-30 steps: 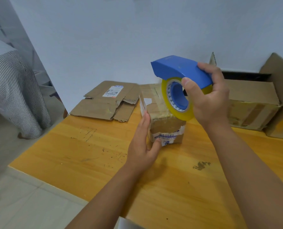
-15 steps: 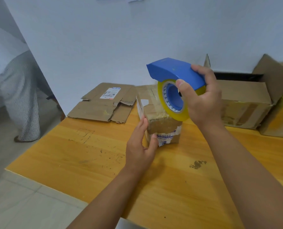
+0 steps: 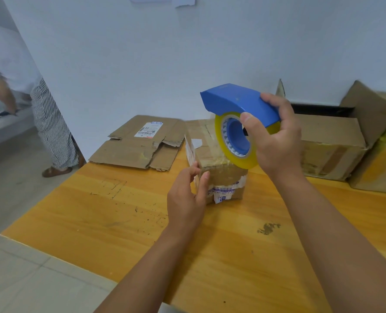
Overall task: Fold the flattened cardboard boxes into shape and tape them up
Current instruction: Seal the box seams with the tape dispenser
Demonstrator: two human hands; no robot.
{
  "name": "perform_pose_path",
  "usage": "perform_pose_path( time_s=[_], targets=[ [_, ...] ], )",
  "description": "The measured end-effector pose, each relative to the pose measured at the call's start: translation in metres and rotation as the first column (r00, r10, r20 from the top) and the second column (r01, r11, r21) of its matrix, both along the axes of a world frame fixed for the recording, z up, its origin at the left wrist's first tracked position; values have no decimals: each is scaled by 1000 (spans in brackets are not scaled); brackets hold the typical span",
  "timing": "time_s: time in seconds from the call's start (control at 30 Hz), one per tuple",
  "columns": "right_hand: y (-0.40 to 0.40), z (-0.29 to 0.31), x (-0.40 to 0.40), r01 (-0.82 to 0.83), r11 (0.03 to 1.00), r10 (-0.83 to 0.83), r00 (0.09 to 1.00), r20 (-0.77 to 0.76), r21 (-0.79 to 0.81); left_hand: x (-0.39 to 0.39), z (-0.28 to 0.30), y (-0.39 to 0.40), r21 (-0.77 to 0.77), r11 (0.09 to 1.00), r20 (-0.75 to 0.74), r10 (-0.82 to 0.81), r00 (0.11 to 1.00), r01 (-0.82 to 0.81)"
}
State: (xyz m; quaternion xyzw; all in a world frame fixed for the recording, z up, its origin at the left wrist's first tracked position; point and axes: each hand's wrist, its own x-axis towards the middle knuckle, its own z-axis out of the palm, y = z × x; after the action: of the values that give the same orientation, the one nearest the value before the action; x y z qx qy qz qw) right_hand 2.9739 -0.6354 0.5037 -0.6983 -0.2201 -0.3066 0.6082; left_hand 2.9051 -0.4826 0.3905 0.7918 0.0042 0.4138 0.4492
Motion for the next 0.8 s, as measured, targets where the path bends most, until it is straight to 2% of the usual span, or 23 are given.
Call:
perform_pose_path(
  time_s=[0.33,0.67,0.8],
  targets=[
    [0,-1,-1,-6,1000,6,1000,3,10,4,0,6,-128,989,-11,-75,997,73],
    [0,0,-1,-4,1000,4,1000,-1,2,9,1,4,-100,994,-21,-57,998,55],
    [0,0,-1,1,1000,-1,1000,-1,0,8,3,3,-164,986,-34,-39,999,33]
  ],
)
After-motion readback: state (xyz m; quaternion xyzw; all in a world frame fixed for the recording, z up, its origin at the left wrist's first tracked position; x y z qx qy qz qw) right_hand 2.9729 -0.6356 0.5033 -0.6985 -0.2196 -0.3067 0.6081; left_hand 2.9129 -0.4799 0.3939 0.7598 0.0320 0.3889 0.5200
